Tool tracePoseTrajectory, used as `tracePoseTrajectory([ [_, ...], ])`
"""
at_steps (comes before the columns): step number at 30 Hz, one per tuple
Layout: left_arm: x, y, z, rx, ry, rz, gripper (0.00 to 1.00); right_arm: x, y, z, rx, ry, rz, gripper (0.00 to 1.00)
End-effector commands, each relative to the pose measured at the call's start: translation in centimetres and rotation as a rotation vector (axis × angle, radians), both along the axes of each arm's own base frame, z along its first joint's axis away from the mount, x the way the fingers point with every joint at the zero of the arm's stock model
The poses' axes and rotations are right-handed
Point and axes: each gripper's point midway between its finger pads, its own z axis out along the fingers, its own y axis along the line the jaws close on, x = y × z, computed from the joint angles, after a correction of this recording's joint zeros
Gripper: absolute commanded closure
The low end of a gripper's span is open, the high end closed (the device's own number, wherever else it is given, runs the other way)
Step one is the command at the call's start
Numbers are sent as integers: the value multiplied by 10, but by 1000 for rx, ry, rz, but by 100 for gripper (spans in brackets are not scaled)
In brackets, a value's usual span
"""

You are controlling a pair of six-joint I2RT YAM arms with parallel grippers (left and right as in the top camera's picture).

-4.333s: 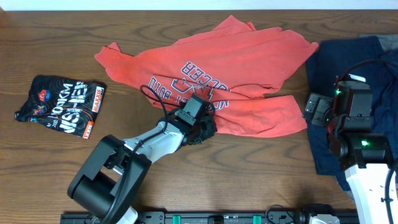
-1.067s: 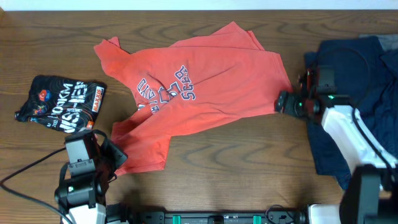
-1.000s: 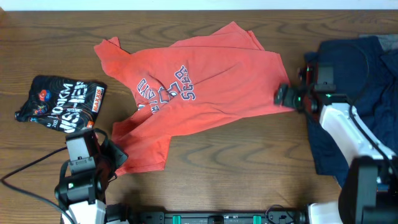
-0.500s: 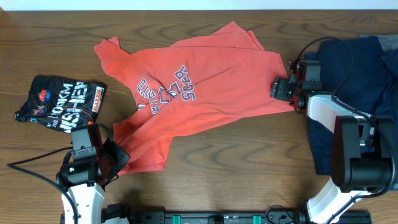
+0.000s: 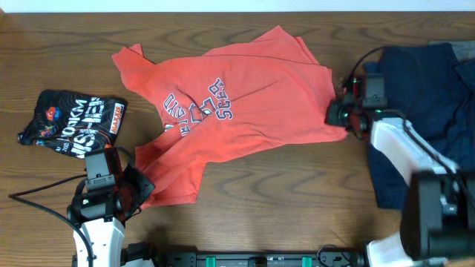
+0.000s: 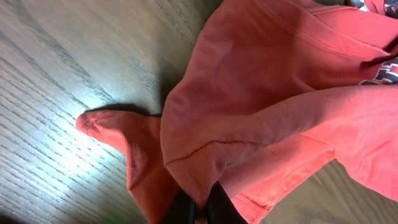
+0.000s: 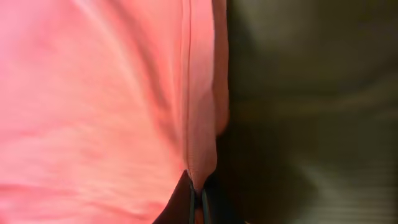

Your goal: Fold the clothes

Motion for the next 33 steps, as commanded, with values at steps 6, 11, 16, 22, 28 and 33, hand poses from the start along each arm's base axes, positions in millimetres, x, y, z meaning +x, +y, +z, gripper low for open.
tracePoseTrajectory([
  [6,2,4,4,22,-8,-3,94,57,11,106,73,-436,-29,83],
  [11,2,4,4,22,-8,-3,94,68,26,81,83,-420,1,20],
  [16,2,4,4,22,-8,-3,94,49,23,37,51,-251,6,8],
  [22,2,4,4,22,-9,-3,94,19,-4,2,-115,-75,-24,14],
  [28,2,4,4,22,-8,-3,94,-18,-21,-34,-218,124,-35,23],
  [33,2,4,4,22,-8,-3,94,-26,-22,-60,-233,195,-23,21],
])
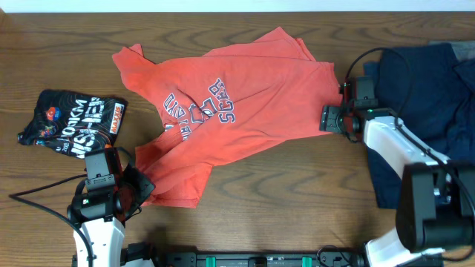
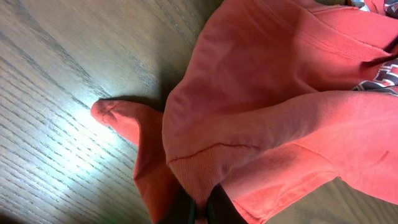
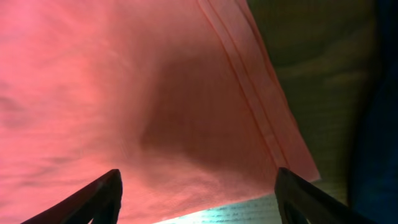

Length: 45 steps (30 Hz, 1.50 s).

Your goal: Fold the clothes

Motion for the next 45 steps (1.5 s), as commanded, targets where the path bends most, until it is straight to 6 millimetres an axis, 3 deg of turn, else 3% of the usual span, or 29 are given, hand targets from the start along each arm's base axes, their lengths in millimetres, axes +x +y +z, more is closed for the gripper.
tracePoseTrajectory([
  [1,2,4,5,22,-9,-4,94,0,-4,-20,-41,30,10,21],
  [6,2,4,5,22,-9,-4,94,7,-3,-35,-35,26,4,25],
  [8,2,4,5,22,-9,-4,94,6,-3,-37,-34,31,-2,44],
  [11,2,4,5,22,-9,-4,94,6,-1,-33,-21,27,2,87],
  [12,2,4,5,22,-9,-4,94,5,0,-31,-18,28,2,97],
  [13,2,4,5,22,-9,-4,94,3,-1,-28,-13,31,-11,99],
  [16,2,4,5,22,-9,-4,94,-5,0,-8,4,33,-32,99],
  [21,3,4,5,22,-9,-4,94,-25,4,42,43,15,-15,99],
  [25,2,4,5,22,-9,-4,94,-46,22,69,151,28,27,99],
  [29,2,4,5,22,-9,-4,94,-68,36,70,229,108,53,99],
  [37,2,4,4,22,-8,-4,94,-83,57,73,364,200,65,98],
  [39,2,4,4,22,-8,-4,94,-92,49,69,320,251,42,98],
  [45,2,4,4,22,-8,-4,94,-115,-1,53,61,371,-63,98],
])
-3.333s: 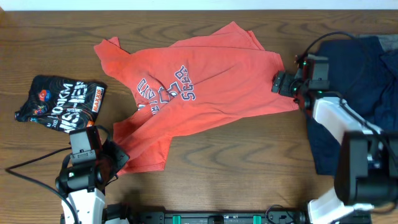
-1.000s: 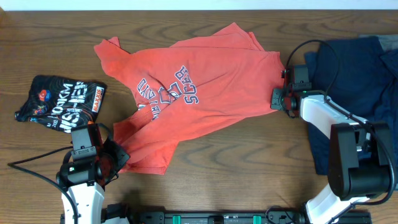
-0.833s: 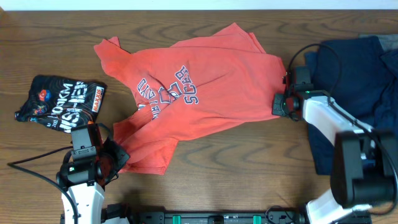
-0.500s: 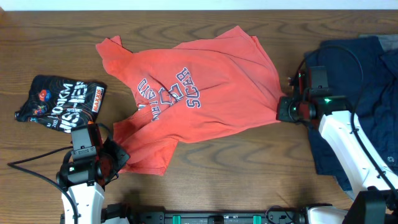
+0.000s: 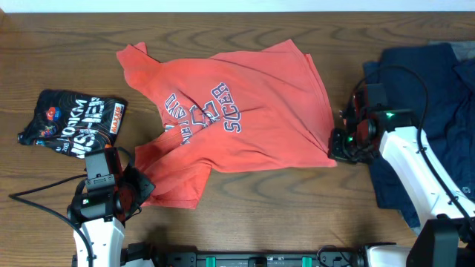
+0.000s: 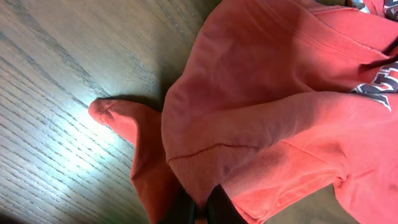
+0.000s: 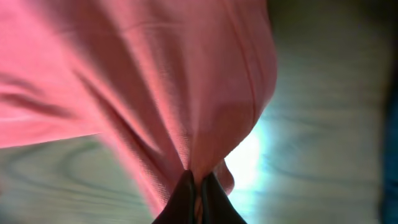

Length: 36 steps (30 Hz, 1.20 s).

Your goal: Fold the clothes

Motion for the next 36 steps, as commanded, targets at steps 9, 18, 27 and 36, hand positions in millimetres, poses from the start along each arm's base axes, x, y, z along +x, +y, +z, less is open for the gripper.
tracePoseTrajectory([
  [9,2,4,4,22,-8,-4,94,-1,4,-9,108,123,279,96],
  [18,2,4,4,22,-8,-4,94,40,9,-32,137,156,363,93],
  [27,2,4,4,22,-8,-4,94,122,-28,-16,-33,-51,-8,75],
  [36,3,4,5,22,-9,-4,94,19,-49,-10,-154,357,108,78],
])
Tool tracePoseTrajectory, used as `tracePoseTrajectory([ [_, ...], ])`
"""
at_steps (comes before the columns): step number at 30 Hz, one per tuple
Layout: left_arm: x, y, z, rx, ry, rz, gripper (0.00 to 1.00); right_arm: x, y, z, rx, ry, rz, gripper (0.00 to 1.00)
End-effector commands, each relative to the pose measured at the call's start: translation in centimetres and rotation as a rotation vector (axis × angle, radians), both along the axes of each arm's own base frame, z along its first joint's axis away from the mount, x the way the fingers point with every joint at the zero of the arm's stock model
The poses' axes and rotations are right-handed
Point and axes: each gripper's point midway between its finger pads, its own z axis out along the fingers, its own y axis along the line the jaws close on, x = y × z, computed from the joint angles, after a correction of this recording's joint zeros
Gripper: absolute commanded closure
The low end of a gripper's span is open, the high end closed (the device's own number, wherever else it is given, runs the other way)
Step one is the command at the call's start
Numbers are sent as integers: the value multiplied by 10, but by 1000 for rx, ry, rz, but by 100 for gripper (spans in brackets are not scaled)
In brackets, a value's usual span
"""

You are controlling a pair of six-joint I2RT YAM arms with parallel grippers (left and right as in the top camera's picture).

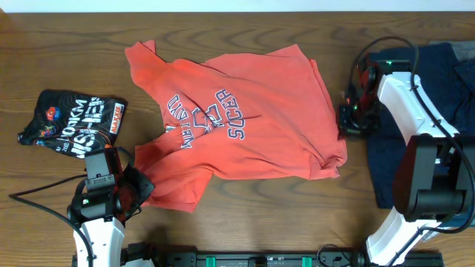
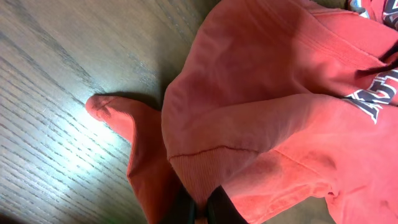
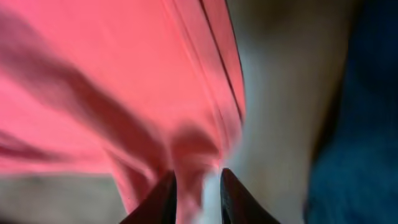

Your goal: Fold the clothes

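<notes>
A red T-shirt with dark lettering lies spread on the wooden table, chest print up. Its lower left part is bunched. My left gripper sits at the table's front left, shut on a ribbed edge of that bunched cloth. My right gripper is at the shirt's right edge, above the shirt's lower right corner. In the blurred right wrist view its fingers stand apart, with red cloth showing beyond them.
A folded black printed garment lies at the left. A navy blue garment covers the right side, under the right arm. A black rail runs along the front edge. Cables trail from both arms.
My right gripper was shut on the shirt's right edge near the front; now it is open and farther back. The shirt's lower right corner lies flat. The left gripper has not moved.
My right gripper first held the shirt's right edge, then was open over the hem, then was shut on the edge lower down, and is now open. The shirt's right side has shifted toward the front and lies flatter. The left gripper held the bunched cloth throughout.
</notes>
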Motion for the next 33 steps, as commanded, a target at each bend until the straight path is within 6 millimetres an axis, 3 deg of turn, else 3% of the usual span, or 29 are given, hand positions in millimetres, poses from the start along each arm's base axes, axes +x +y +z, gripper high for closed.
tracePoseTrajectory([
  [1,3,4,5,22,-9,-3,94,-27,-18,3,-107,101,46,78],
  [4,3,4,5,22,-9,-4,94,-48,-17,8,-91,177,66,77],
  [7,3,4,5,22,-10,-4,94,-55,-8,11,-42,162,64,76],
  [14,4,5,5,24,-16,-4,94,-62,0,15,-14,-58,114,69],
  [19,7,5,6,26,-27,-3,94,-63,14,14,42,-214,15,56],
  [25,7,5,6,26,-27,-3,94,-83,25,-16,65,-213,12,62],
  [30,6,5,6,26,-26,-3,94,-86,33,-49,67,-265,23,62],
  [33,6,5,6,26,-26,-3,94,-86,16,-58,-38,-279,-29,62],
])
